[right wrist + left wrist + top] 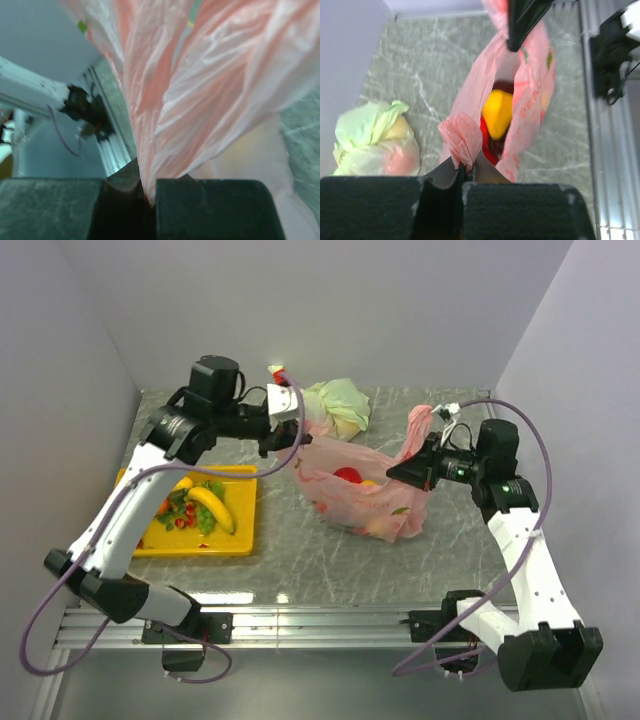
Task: Place the fake fruits into the plastic bag and tie a complex knot
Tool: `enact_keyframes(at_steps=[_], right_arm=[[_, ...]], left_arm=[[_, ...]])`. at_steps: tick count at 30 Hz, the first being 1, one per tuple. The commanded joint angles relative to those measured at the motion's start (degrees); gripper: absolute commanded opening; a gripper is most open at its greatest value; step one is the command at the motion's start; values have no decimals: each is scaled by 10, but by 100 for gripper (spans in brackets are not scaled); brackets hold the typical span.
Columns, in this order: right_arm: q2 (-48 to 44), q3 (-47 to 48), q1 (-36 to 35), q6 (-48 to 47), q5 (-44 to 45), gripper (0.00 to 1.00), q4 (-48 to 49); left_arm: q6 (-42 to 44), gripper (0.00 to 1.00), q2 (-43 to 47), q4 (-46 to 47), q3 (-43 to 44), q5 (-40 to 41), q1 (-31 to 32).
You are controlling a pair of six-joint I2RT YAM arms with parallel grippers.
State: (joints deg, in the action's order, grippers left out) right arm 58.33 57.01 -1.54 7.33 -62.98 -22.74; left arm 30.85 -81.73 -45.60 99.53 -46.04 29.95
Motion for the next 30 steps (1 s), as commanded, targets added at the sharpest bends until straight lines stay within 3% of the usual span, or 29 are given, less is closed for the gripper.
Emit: enact_keyframes(at_steps=[1, 3, 8, 9, 14, 17, 21, 30], right_arm=[[-20, -8, 10, 153, 0, 0, 80], [-3, -34, 13, 215, 15, 0, 156], [126, -38, 34, 253, 36, 0, 220], [143, -39, 37, 269, 37, 0, 226], [200, -69, 60, 322, 85, 0, 281], [215, -67, 59, 282, 165, 0, 236], [254, -61, 52, 219, 257, 0, 179], [319, -72, 42, 103, 345, 0, 146]], left_arm=[[-56, 0, 60, 5, -15, -44, -15], [-25, 0, 75, 33, -88, -36, -17], [70, 0, 62, 28, -258, -29, -17], [120, 0, 53, 15, -271, -35, -14], [178, 0, 44, 5, -360, -4, 26], [196, 1, 57, 37, -426, 38, 77], [158, 0, 55, 116, -498, 83, 145], [135, 0, -54, 200, -540, 141, 172]])
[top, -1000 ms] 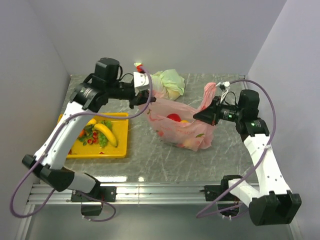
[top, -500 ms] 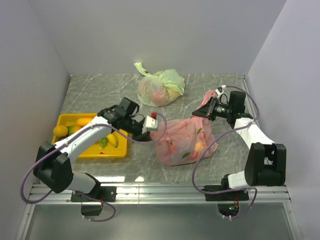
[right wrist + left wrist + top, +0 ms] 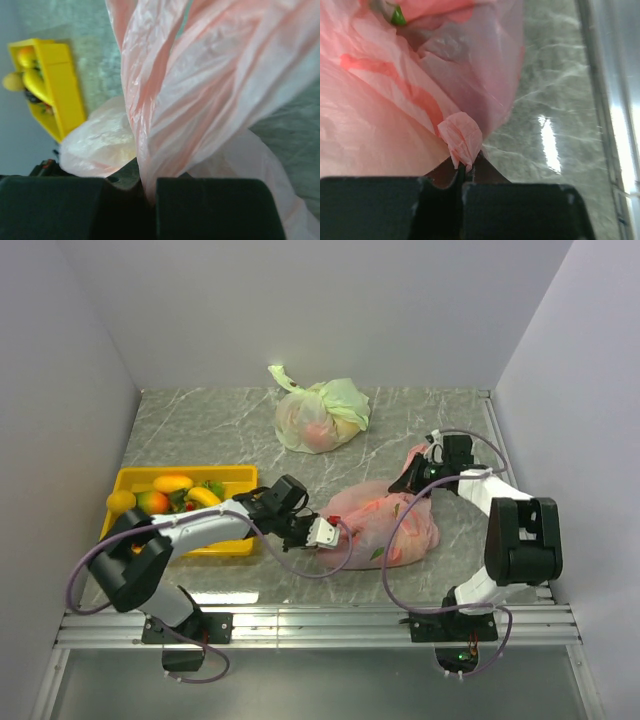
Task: Place the fake fruits into the plastic bag and tie a complex knot
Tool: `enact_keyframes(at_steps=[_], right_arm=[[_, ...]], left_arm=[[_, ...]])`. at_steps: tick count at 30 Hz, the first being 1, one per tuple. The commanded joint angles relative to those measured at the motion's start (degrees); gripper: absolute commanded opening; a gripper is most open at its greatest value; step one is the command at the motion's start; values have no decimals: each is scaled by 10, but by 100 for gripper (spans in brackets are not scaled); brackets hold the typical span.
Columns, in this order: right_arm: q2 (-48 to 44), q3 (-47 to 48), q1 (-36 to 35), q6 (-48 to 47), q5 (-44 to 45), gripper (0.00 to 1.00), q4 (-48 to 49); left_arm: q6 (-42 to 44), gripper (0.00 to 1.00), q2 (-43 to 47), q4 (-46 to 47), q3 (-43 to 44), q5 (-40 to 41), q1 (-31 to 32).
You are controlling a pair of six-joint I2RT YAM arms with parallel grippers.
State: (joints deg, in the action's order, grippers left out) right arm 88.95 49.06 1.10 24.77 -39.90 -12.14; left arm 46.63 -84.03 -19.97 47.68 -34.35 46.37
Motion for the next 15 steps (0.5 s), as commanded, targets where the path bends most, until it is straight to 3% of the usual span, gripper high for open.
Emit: enact_keyframes(at_steps=[1, 5, 15], right_arm=[[24, 12, 15, -76, 119, 0, 39], [46, 26, 14, -109, 141, 0, 34], [72, 46, 3, -148, 178, 0, -2]], left_arm=[[-20, 1, -41, -56, -20, 28, 8], [-12, 0, -83, -59, -11, 50, 7], [28, 0, -94, -100, -7, 75, -16]])
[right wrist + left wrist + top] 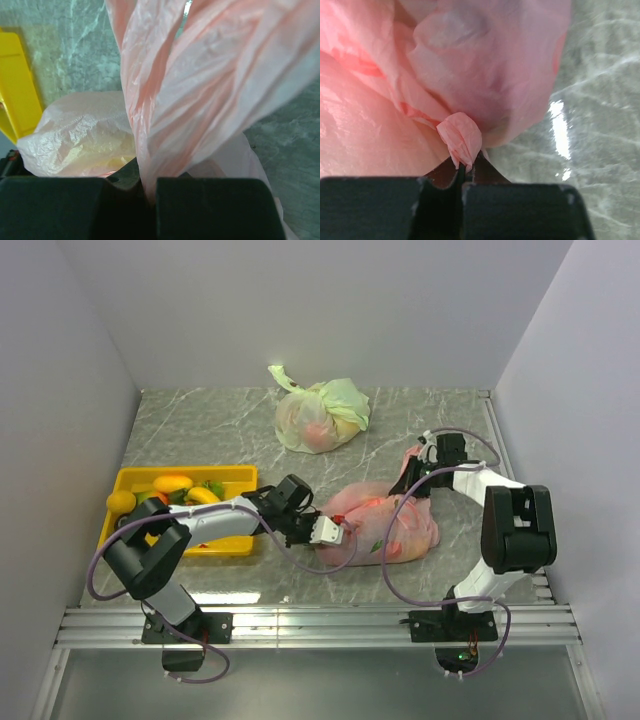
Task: Place the fake fruits into the plastic bag and tie a complex knot
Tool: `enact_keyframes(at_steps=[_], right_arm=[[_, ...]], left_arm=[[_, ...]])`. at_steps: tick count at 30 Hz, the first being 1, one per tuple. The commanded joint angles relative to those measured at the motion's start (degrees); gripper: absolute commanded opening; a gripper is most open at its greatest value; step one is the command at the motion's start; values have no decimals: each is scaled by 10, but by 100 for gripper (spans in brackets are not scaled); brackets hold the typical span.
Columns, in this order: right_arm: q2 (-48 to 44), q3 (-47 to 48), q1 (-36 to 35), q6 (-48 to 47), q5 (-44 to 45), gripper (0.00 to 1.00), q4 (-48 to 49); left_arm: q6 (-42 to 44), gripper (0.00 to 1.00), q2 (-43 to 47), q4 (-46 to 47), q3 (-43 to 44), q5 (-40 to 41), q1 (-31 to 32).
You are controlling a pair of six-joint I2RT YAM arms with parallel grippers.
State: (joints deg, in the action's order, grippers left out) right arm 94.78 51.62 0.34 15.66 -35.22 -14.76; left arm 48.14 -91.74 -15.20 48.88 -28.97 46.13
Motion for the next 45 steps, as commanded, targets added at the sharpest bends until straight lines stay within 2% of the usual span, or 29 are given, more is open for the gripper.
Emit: enact_keyframes(at_steps=[1, 7, 12, 17, 21, 26, 31, 34, 35, 37, 38, 40, 41, 45], right_arm=[[15, 17, 10, -57, 132, 0, 22], [8, 18, -1, -58, 103, 0, 18], [-57, 46, -15, -91, 47, 0, -15], [-125, 68, -33, -151, 61, 0, -69], [-171, 75, -66, -204, 74, 0, -89], [-182, 72, -130, -220, 110, 0, -75], [-174, 94, -134, -215, 176, 0, -83], [-186, 121, -97, -212, 114, 11, -98], [-197, 127, -87, -212, 99, 20, -100], [-209, 146, -70, -227, 61, 30, -111], [-218, 152, -67, -230, 49, 42, -115], [-226, 160, -58, -240, 31, 46, -122], [-227, 161, -57, -247, 12, 47, -128], [-225, 174, -40, -266, 52, 62, -173]], left_arm=[[17, 0, -17, -152, -20, 28, -16], [16, 0, -13, -187, 4, 27, -32], [-15, 0, 42, -267, 91, -69, -104], [-44, 0, 82, -336, 192, -147, -114], [-95, 0, 70, -326, 255, -181, -115], [-158, 0, 42, -282, 311, -205, -123], [-130, 0, 32, -323, 364, -208, -139], [-103, 0, 33, -347, 374, -216, -143], [-109, 0, 38, -344, 372, -216, -143], [-113, 0, 46, -328, 362, -217, -144], [-134, 0, 56, -311, 355, -216, -143], [-165, 0, 70, -276, 330, -206, -144], [-207, 0, 73, -228, 320, -198, -143], [-255, 0, 71, -185, 299, -172, -144]])
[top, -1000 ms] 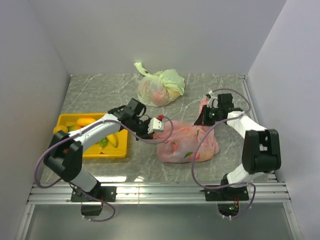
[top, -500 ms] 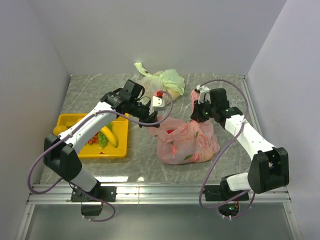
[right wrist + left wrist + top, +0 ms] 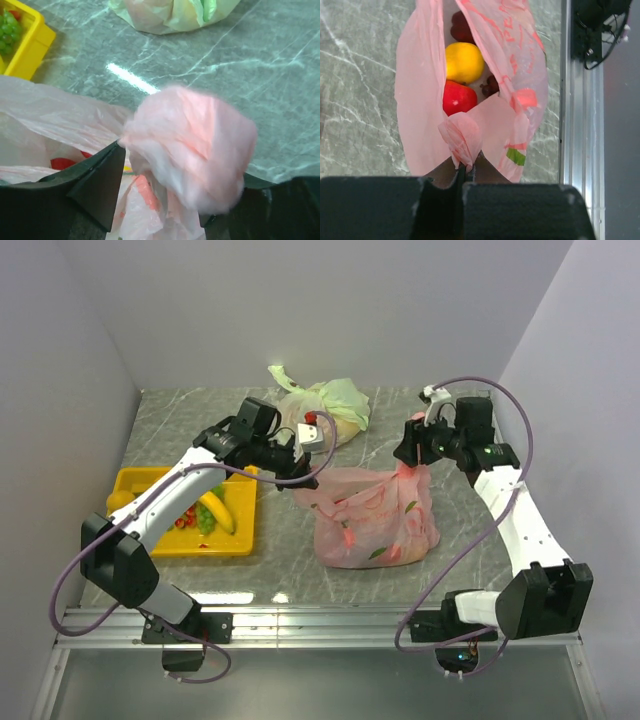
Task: Place the fake fruits into the plastic bag and tie a complex knot
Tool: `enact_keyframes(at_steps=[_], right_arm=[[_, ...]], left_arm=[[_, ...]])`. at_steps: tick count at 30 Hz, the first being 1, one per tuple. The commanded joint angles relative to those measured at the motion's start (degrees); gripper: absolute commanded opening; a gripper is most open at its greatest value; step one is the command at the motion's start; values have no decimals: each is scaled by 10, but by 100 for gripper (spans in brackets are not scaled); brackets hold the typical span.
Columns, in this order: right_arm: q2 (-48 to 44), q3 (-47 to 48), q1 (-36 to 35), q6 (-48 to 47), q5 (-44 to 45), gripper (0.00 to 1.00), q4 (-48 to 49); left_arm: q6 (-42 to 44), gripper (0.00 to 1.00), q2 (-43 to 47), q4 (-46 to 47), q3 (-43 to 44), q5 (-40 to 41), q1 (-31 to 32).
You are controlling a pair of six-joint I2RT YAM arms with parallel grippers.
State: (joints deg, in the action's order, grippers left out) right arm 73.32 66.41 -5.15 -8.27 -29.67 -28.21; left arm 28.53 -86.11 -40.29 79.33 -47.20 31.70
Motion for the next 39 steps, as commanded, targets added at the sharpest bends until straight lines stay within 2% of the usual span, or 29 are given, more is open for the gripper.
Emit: enact_keyframes(at_steps=[1, 3, 4, 8, 9, 13, 15, 18, 22, 26, 31, 34, 39], right_arm=[[-19, 26, 25, -25, -10, 63, -39], [-63, 18, 66, -15, -59, 66, -20], [-80, 16, 69, -18, -71, 71, -5], [-142, 24, 16, -82, -123, 77, 4], [-142, 35, -32, -101, -123, 78, -4], [-109, 47, -128, -206, -146, 88, -61], [-80, 33, -156, -254, -157, 89, -58], [-67, -28, -171, -283, -173, 93, 0], [-39, -46, -193, -345, -212, 95, 14], [-29, -91, -206, -402, -189, 96, 27], [-24, -136, -216, -460, -122, 97, 93], [-2, -152, -215, -451, -68, 98, 170], [2, -158, -213, -421, -49, 98, 234]], left_arm=[[-61, 0, 13, 66, -5, 11, 0], [-68, 0, 11, 72, -4, 7, 0], [-74, 0, 11, 74, -4, 0, 0], [-77, 0, 2, 66, 12, -11, 0], [-78, 0, 1, 65, 20, -12, 0], [-66, 0, -13, 37, 38, -25, 1], [-63, 0, -17, 34, 43, -32, 0], [-67, 0, -23, 32, 50, -39, 1], [-77, 0, -28, 26, 59, -37, 0], [-83, 0, -24, 29, 51, -39, -2], [-81, 0, -25, 25, 49, -42, -1], [-48, 1, -24, 3, 56, -50, -2], [-5, 0, -24, -23, 58, -57, 0]])
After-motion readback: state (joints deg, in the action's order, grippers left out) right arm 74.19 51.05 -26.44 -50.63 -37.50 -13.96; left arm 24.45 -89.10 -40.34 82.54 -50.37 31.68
